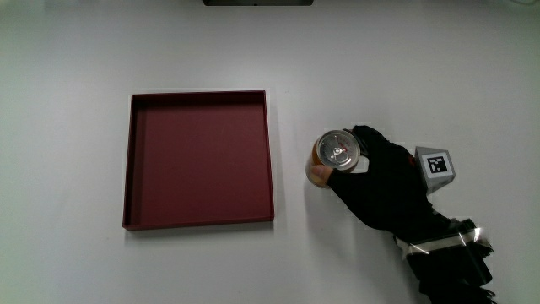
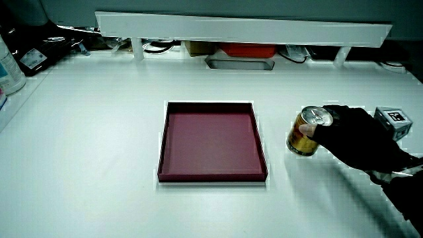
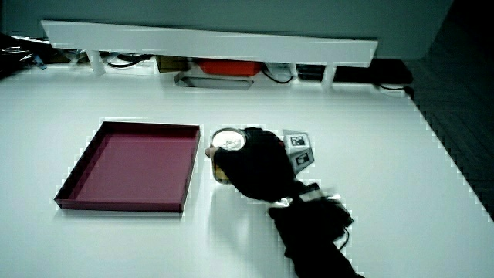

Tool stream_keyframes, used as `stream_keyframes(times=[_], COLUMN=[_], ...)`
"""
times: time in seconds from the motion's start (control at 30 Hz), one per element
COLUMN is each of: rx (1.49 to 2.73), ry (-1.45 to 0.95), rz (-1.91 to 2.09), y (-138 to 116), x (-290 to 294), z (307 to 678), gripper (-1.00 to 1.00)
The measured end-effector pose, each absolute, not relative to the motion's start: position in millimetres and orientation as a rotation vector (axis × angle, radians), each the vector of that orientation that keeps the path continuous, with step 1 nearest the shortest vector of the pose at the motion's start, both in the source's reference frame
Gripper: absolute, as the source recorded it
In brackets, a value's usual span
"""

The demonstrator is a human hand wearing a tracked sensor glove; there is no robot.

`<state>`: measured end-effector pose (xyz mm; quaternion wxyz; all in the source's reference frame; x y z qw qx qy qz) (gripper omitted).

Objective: Pick red bull from desk

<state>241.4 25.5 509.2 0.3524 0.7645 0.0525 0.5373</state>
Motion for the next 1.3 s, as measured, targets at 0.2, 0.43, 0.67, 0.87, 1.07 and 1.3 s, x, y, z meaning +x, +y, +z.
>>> stream_keyframes(times=[0.2, 0.43, 0.67, 0.87, 1.07, 1.3], rx=[1.965, 1.976, 2.033, 2.045, 2.074, 2.110], ry=[0.136, 0.148, 0.178, 0.218, 0.202, 0.200], rz=[1.414, 1.448, 1.543, 1.568, 1.598, 1.614], y=[22.5, 23.8, 27.1, 29.0, 30.0, 31.4], x=[235.9, 237.0, 240.4, 238.9, 239.2, 239.5], z=[517.6, 519.4, 520.7, 521.0, 520.9, 519.7], gripper=[0.00, 0.00, 0.22, 0.44, 0.67, 0.93])
